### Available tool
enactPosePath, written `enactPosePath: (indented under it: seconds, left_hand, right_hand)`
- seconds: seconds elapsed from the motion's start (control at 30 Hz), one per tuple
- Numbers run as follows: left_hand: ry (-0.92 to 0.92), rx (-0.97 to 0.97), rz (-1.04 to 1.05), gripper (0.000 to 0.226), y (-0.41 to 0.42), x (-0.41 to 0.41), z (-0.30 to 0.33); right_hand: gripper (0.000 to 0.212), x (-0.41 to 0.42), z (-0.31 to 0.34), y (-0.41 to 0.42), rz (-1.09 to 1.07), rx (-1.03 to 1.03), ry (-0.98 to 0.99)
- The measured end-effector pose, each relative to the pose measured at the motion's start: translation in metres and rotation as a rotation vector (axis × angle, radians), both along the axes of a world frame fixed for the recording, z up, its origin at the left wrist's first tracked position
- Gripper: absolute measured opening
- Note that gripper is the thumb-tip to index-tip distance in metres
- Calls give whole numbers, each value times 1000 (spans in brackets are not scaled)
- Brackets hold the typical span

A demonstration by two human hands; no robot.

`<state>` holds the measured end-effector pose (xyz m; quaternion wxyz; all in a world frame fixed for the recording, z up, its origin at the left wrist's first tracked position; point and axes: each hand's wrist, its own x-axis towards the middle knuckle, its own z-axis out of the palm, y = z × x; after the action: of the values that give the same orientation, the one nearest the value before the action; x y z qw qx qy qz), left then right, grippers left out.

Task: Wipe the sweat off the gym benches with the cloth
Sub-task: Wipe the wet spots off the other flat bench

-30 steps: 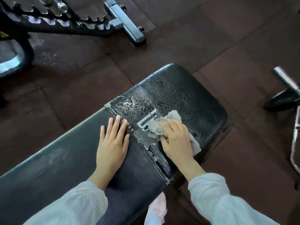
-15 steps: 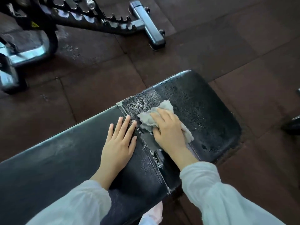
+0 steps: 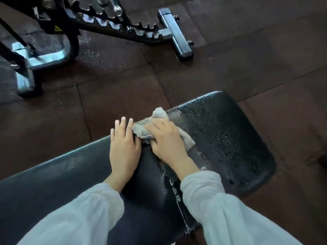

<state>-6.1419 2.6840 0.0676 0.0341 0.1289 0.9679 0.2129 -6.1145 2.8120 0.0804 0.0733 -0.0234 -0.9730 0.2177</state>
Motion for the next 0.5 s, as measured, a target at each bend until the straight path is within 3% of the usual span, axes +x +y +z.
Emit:
enactPosePath:
  seconds: [0.1, 0.3, 0.37, 0.5]
  left_hand:
    - [-14, -65, -81, 57, 5, -5, -1]
    - [41, -81, -135, 51, 2, 1, -8]
    - [43, -63, -142, 50, -1, 1, -9]
    - [23, -15, -140, 53, -3, 1, -10]
  right_hand:
    - [47, 28, 1, 13, 69, -27, 8]
    - [46, -4, -2, 36, -221, -13, -3]
    - [43, -21, 0, 23, -165, -39, -33]
    - [41, 1, -1, 16, 175, -19, -25]
